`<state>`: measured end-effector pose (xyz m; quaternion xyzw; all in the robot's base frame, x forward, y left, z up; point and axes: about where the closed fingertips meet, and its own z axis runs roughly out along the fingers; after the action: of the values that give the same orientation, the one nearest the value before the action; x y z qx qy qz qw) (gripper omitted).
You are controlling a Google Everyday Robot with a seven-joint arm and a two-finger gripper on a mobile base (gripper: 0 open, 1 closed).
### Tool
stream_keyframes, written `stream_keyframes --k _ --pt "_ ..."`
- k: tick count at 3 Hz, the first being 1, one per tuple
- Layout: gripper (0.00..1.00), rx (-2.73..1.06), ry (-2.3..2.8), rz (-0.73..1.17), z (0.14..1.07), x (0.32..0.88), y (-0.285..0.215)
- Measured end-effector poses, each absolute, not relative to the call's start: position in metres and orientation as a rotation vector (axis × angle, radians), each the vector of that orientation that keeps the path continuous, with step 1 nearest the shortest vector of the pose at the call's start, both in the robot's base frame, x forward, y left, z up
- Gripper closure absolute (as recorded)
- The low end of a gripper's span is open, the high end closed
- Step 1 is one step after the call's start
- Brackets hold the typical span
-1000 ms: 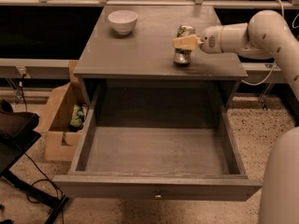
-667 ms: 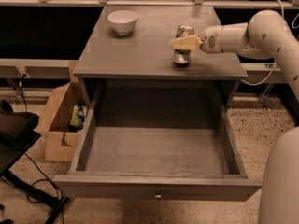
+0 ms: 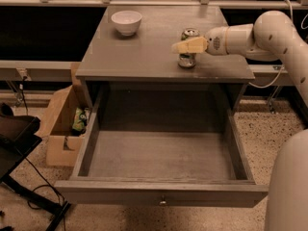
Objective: Pick 7up can from top drawer and place on counter
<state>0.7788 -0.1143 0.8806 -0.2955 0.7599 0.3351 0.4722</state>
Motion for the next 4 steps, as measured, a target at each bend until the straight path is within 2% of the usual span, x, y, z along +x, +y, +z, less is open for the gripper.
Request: stream_keyframes --k 1,2,3,4 --pt "0.00 -0.737 1.863 0.806 0.887 0.782 -0.117" --pt "0.00 -0.810 1.885 0.690 0.940 0.775 -0.137" --pt "0.00 -0.829 1.987 0.425 1.007 0.749 -0.178" --pt "0.00 -0.745 2.098 0.194 1.047 0.699 -0.229"
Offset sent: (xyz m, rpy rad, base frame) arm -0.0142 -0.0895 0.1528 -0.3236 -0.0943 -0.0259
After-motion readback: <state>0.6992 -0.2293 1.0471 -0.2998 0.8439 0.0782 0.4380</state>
